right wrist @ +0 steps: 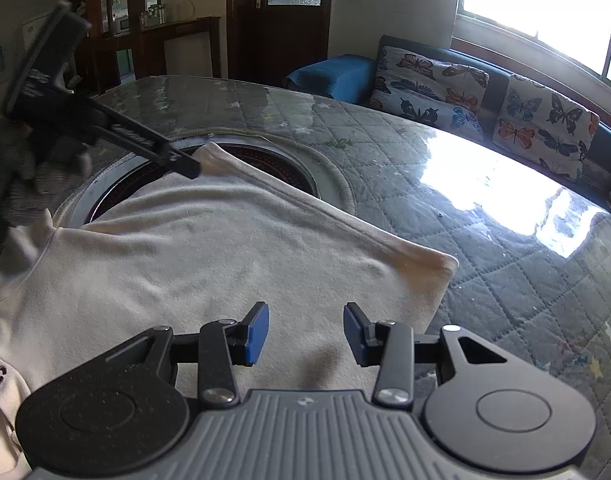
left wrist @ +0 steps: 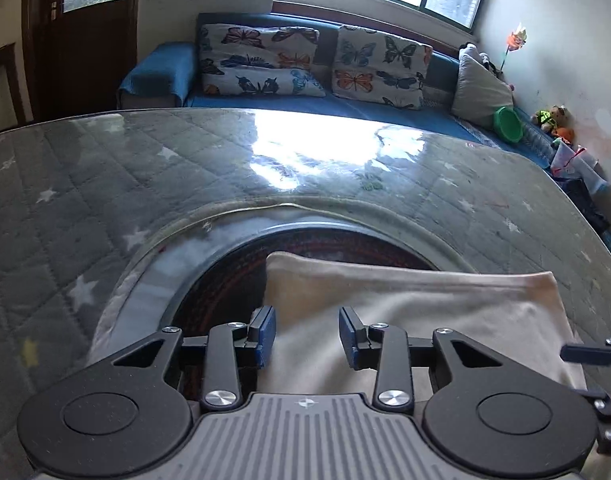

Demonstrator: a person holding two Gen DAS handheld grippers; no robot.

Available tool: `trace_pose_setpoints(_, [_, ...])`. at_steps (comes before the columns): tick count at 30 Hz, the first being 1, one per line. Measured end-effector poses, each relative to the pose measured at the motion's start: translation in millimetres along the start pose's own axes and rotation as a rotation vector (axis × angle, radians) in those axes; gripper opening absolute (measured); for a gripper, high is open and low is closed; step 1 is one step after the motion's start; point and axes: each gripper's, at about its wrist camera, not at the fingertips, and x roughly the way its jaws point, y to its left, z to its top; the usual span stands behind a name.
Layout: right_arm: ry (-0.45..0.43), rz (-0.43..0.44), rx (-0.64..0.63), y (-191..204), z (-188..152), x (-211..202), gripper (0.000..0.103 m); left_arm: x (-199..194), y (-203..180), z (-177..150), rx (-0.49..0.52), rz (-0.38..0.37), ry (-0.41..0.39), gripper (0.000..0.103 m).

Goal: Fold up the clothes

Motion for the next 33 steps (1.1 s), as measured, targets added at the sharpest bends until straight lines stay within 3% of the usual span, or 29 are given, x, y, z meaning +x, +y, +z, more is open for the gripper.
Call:
trace_pose_setpoints(1, [0.001, 0.001, 0.003, -1, -1, 0, 0.042, 3, -2, 0, 0.015, 0.006, -0.006, 0.029])
trace_pose_setpoints(2, [0.001, 0.001, 0.005, -1, -2, 0, 0.042, 6, -4, 0, 0.031, 0.012, -0.012, 0.01])
trace_pose_setpoints(6, [0.012, -0.009, 0.012, -4, -5, 3, 0.042, 13, -6, -1, 0.085, 0.107, -0.047, 0.001])
trace_pose_setpoints(9, [0.008, -0.013, 0.026, -7, -8, 4, 0.049, 13, 0, 0, 0.065, 0.119, -0.054, 0.002])
trace_pose_setpoints(15, [0.004, -0.024, -0.002, 1, -5, -1, 0.049, -21, 21, -2, 0.027, 0.142, -0.067, 0.028])
trace_pose_setpoints(18, [-0.011, 0.001, -0.028, 13, -1, -8, 0.049, -58, 40, -14, -0.016, 0.165, -0.09, 0.029])
trace_pose_setpoints(25, [-0.026, 0.133, -0.119, 63, 11, -16, 0.049, -144, 96, -68, -0.11, 0.335, -0.118, 0.029])
trace_pose_setpoints(30, [-0.033, 0.233, -0.206, 108, 16, -22, 0.048, -189, 133, -114, -0.218, 0.39, -0.117, 0.03])
trace_pose_setpoints(33, [-0.031, 0.302, -0.272, 139, 16, -28, 0.048, -197, 143, -135, -0.259, 0.381, -0.097, 0.031])
